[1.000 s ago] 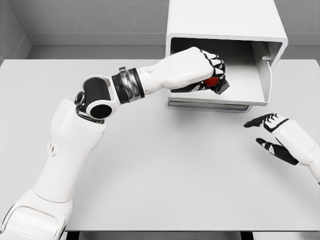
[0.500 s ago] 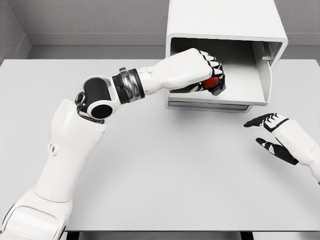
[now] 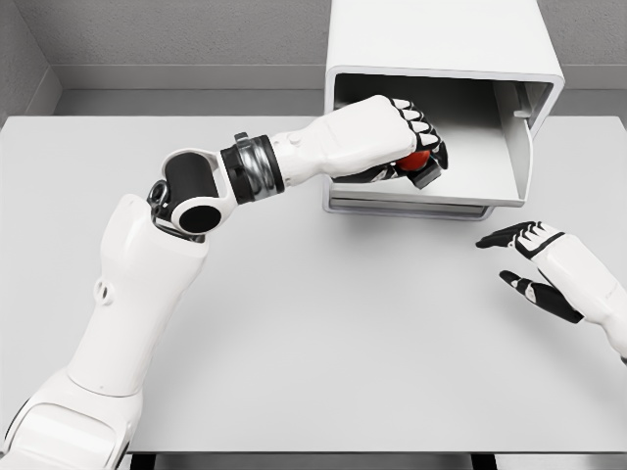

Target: Slide open multi-storey tabletop storage cabinets and put open load switch and slide close multi-storey tabletop storage cabinets

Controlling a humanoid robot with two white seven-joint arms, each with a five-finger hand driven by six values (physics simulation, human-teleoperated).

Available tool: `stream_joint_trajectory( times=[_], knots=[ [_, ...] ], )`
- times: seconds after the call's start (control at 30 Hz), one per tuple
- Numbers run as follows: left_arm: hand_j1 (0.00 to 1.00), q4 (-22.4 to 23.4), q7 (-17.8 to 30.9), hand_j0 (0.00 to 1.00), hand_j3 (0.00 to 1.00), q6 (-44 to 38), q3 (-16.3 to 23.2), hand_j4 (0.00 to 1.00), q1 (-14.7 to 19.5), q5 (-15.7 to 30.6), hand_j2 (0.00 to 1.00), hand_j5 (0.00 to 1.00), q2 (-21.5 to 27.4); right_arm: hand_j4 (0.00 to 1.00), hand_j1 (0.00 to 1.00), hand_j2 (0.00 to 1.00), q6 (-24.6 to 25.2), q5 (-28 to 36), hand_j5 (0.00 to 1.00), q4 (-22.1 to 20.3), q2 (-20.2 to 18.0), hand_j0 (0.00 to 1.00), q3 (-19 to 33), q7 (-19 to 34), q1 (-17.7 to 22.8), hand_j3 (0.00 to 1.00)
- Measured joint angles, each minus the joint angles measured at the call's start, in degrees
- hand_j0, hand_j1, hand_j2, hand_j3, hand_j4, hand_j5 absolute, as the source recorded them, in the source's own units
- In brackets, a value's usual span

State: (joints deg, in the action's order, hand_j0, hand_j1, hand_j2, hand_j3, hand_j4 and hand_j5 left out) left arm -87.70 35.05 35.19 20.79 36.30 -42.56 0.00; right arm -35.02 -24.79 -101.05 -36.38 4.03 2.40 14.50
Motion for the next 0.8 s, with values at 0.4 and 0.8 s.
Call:
stream_joint_trajectory(
  times=[0.4, 0.8],
  knots=[
    [0.68, 0.00, -0.01, 0.68, 0.68, -0.02, 0.01, 0.68, 0.00, 0.03, 0.68, 0.68, 0.00, 0.69, 0.69, 0.69, 0.00, -0.03, 0.69, 0.00, 0.05, 0.69, 0.00, 0.00, 0.00, 0.69],
    [1.00, -1.02, -0.01, 1.00, 1.00, 0.00, -1.63, 1.00, -0.09, 0.14, 1.00, 1.00, 0.00, 0.69, 0.69, 0.69, 0.00, -0.03, 0.69, 0.00, 0.05, 0.69, 0.00, 0.00, -0.09, 0.69]
  ],
)
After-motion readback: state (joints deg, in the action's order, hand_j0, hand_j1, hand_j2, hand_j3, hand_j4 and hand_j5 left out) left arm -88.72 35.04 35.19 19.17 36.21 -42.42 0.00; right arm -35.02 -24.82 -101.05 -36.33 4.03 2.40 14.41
